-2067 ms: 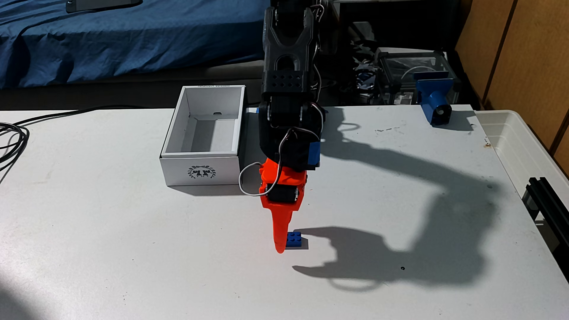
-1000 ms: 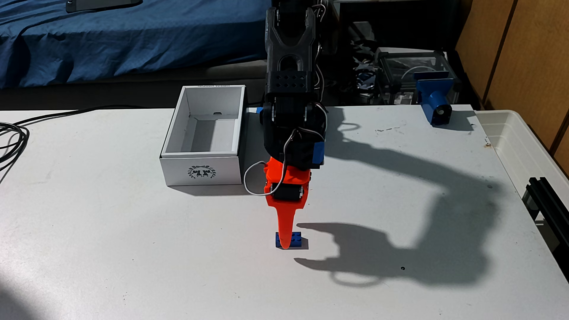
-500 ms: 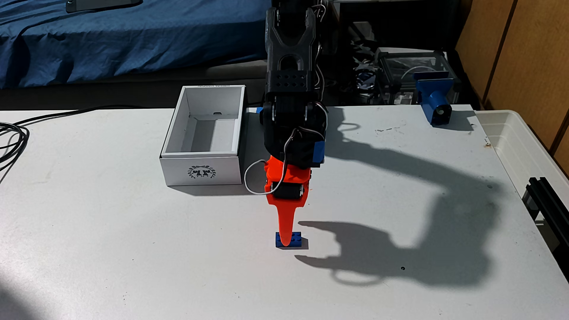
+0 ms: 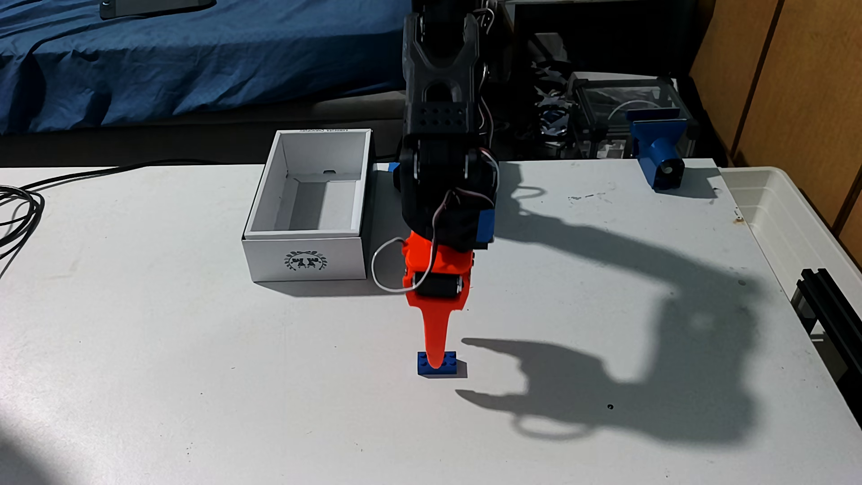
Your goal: Grab the blue brick and place in box
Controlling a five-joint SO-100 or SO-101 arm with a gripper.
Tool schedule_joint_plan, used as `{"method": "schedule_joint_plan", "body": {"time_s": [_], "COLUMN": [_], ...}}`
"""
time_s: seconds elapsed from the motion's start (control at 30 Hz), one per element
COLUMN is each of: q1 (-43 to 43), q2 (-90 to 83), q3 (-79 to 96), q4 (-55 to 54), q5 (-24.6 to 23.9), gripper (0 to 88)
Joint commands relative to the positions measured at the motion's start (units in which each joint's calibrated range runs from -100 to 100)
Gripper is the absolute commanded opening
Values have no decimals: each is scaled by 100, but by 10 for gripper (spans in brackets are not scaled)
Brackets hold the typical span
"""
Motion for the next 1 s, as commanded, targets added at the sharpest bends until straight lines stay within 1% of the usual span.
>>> {"method": "schedule_joint_plan", "body": {"time_s": [0.0,0.23,0.47,0.6,0.8,0.97], "q1": [-39,-16,-39,-39,-54,-135], "q2": [260,708,784,793,793,801], "q3": [-457,-1025,-1043,-1043,-1043,-1025], "q4": [63,321,244,235,218,235], "q5": [-34,-60,-276,-281,-534,-460], "gripper": [262,262,262,262,262,262]}}
